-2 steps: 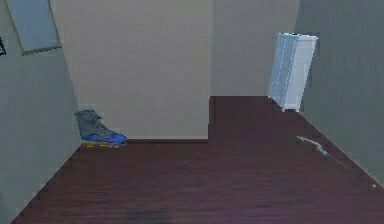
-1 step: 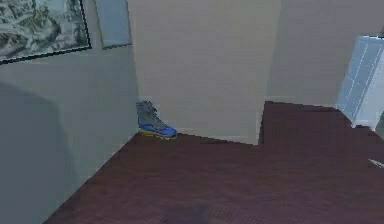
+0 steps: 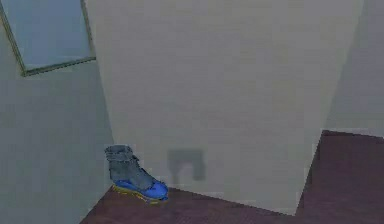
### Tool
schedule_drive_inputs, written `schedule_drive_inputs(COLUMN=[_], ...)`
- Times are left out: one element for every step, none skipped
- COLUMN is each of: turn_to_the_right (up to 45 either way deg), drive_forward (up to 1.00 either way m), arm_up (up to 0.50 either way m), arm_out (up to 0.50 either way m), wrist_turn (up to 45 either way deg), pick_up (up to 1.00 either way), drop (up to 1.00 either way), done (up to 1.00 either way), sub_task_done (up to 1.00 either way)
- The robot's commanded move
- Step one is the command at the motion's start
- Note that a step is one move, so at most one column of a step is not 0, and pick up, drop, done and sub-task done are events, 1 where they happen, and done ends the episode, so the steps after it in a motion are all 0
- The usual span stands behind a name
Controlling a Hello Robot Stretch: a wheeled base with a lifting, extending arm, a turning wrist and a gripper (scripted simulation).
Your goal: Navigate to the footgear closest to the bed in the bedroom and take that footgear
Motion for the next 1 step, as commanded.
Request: schedule_drive_inputs(turn_to_the_right=[0.0], drive_forward=[0.55], arm_up=[0.00], arm_out=[0.00], wrist_turn=[0.0], pick_up=[0.00], drop=[0.00], done=[0.00], sub_task_done=[0.00])
